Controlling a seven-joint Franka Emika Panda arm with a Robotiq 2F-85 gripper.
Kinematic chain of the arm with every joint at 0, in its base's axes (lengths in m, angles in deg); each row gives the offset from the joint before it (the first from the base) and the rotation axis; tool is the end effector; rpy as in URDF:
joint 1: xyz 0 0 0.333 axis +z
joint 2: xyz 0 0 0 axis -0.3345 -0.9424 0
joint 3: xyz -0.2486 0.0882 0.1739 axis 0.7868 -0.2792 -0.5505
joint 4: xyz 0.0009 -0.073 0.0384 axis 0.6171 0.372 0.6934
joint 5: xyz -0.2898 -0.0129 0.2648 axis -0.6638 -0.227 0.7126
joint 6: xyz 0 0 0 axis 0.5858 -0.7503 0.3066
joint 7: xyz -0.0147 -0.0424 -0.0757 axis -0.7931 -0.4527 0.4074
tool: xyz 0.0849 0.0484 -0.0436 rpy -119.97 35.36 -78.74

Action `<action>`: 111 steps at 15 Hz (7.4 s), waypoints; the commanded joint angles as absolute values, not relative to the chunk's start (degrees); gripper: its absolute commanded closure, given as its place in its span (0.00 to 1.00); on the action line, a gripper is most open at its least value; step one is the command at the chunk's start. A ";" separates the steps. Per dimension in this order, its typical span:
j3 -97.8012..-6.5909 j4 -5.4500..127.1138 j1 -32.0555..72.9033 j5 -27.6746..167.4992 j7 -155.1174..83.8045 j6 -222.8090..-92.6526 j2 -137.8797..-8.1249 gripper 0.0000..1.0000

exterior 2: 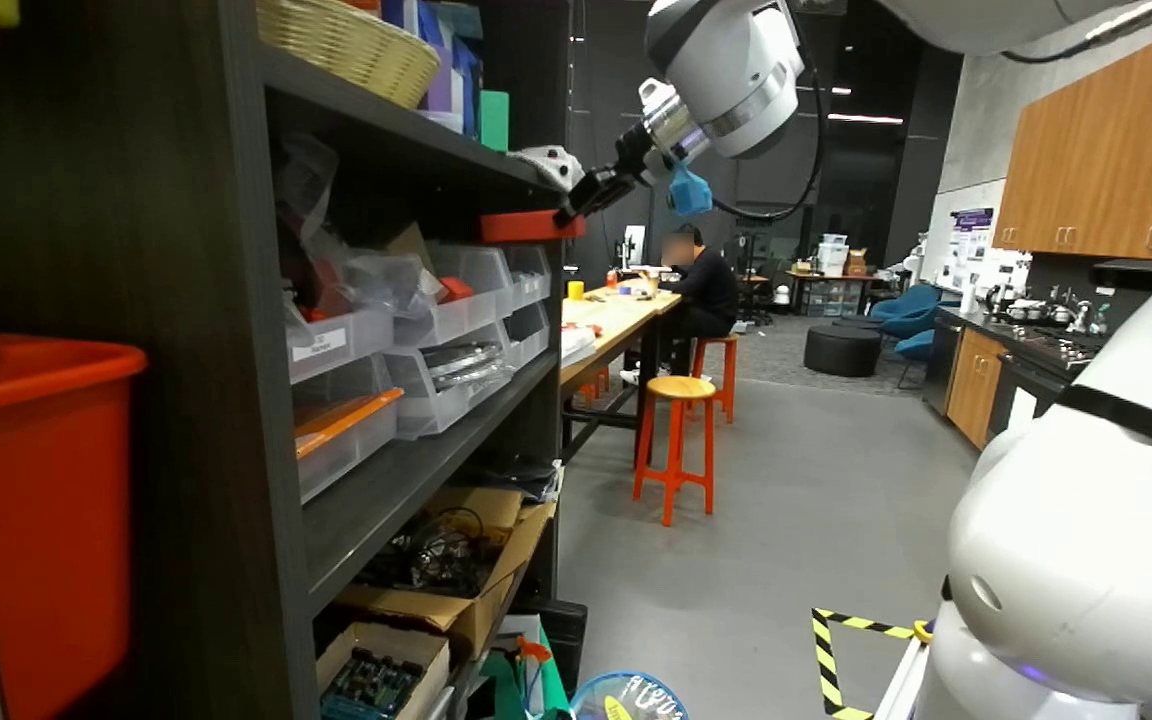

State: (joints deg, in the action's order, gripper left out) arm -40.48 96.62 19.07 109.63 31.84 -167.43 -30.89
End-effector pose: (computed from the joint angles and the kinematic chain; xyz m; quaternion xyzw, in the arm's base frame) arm 0.4455 -0.1569 0.6180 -0.8757 -0.1786 -0.4465 0.0439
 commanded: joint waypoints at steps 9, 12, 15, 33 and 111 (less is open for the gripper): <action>-38.28 113.58 22.11 104.85 28.24 -187.74 -13.13 0.85; -37.98 116.60 24.40 99.56 24.24 -192.59 -10.61 0.85; -37.67 119.18 26.92 93.33 18.98 -197.76 -8.87 0.85; -39.93 127.49 25.33 59.19 -9.91 -221.58 -5.41 0.85; -83.20 78.42 15.88 34.32 -22.06 -152.44 -18.96 0.85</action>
State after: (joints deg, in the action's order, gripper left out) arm -83.45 82.65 13.99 36.39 -20.39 -155.51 -15.14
